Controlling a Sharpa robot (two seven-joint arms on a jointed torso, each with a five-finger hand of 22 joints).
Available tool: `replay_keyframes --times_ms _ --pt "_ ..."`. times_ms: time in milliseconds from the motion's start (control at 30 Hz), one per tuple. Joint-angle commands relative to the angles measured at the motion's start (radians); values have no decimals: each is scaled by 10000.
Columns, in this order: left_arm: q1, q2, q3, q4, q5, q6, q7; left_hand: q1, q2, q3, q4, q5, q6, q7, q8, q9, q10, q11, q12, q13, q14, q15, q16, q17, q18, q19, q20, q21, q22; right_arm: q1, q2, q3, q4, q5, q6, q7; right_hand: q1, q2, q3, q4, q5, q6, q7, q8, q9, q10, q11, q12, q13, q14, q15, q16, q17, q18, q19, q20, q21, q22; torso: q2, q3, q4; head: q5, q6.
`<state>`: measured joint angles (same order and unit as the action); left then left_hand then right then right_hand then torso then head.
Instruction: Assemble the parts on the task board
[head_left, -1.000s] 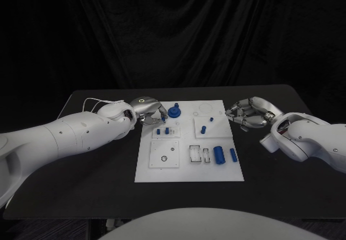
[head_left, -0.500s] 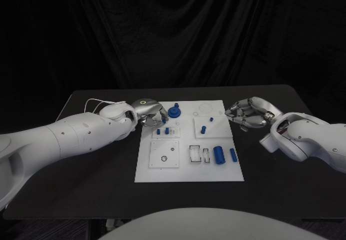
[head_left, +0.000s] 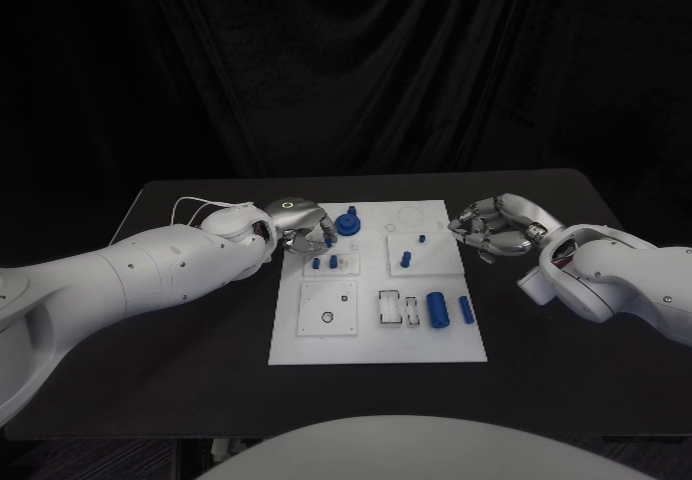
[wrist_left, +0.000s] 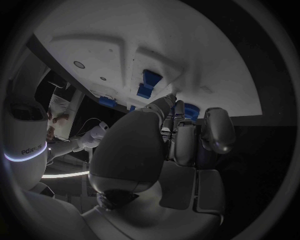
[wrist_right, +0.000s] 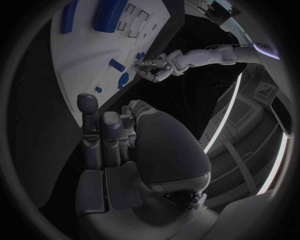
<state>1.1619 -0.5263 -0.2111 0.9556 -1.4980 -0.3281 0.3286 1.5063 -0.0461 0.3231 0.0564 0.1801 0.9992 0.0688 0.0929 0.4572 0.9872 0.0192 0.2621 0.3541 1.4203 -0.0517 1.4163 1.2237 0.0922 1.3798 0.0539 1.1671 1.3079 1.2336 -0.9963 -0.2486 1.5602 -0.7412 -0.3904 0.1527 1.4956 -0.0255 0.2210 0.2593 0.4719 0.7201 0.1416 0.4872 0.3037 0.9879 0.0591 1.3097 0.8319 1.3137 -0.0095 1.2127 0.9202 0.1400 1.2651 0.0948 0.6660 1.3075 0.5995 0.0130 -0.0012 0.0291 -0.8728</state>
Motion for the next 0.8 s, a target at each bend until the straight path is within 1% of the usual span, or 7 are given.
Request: replay_keyframes --times_ms 33,133,300,400,533,667,800 --pt "-46 47 4 -17 55 146 -37 -66 6 68 -31 -170 -51 43 -73 -24 -30 66 -87 -38 -66 27 -64 -39 16 -93 5 -93 1039 -24 -4 6 14 -40 85 -120 118 10 60 -6 27 -51 -38 39 -11 -75 -24 -55 -15 7 -33 16 -17 197 50 -16 -65 429 2 -4 5 -27 2" --pt "-56 58 4 -12 55 201 -59 -62 -2 62 -39 -399 -136 19 -146 -52 -45 56 -130 -69 -94 29 -87 -87 26 -124 19 -154 1033 -24 1 6 12 -40 95 -127 118 10 60 -6 27 -51 -38 39 -11 -75 -24 -55 -15 7 -33 16 -17 197 50 -16 -65 429 3 -2 10 -36 2" --pt "-72 75 4 -16 55 306 -126 -93 -36 36 -22 -549 -224 -7 -215 -84 -135 54 -208 -112 -129 32 -117 -152 37 -153 28 -219 1024 -24 15 6 6 -40 113 -144 118 10 60 -6 27 -51 -38 39 -11 -75 -24 -55 -15 7 -33 16 -17 197 50 -16 -65 429 5 -4 -9 -14 2" --pt "-80 70 4 -23 55 338 -220 -246 -182 -44 98 -917 -869 -183 -333 -266 -590 100 -471 -239 -253 66 -213 -342 84 -287 61 -505 949 -24 18 6 8 -40 123 -151 129 16 71 -13 30 -48 -39 49 -12 -81 -25 -63 -30 8 -34 19 -15 199 46 -17 -82 426 1 -1 -7 -22 2" --pt "-88 47 4 -42 55 370 -365 -428 -361 -220 257 -1150 -1497 -497 -321 -467 -1199 248 -703 -321 -410 174 -310 -548 149 -472 139 -928 828 -24 14 6 6 -40 135 -161 129 16 71 -13 30 -48 -39 49 -12 -81 -25 -63 -30 8 -34 19 -15 199 46 -17 -82 426 7 -1 -7 -15 2" --pt "-94 23 4 -85 55 337 -460 -557 -426 -595 416 -1242 -2343 -847 -321 -818 -1723 325 -692 -273 -530 248 -344 -689 194 -550 228 -1235 772 -24 10 6 6 -40 149 -164 129 16 71 -13 30 -48 -39 49 -12 -81 -25 -63 -30 8 -34 19 -15 199 46 -17 -82 426 9 2 -2 -4 2" --pt "-97 -25 4 -114 55 112 -442 -552 -409 -791 440 -1242 -2581 -930 -307 -944 -2029 357 -666 -218 -601 276 -371 -777 217 -599 254 -1401 743 -24 2 6 10 -40 162 -169 133 13 75 -17 30 -48 -39 56 -14 -93 -25 -71 -48 3 -34 13 -28 200 45 -18 -89 426 7 2 12 -3 2"
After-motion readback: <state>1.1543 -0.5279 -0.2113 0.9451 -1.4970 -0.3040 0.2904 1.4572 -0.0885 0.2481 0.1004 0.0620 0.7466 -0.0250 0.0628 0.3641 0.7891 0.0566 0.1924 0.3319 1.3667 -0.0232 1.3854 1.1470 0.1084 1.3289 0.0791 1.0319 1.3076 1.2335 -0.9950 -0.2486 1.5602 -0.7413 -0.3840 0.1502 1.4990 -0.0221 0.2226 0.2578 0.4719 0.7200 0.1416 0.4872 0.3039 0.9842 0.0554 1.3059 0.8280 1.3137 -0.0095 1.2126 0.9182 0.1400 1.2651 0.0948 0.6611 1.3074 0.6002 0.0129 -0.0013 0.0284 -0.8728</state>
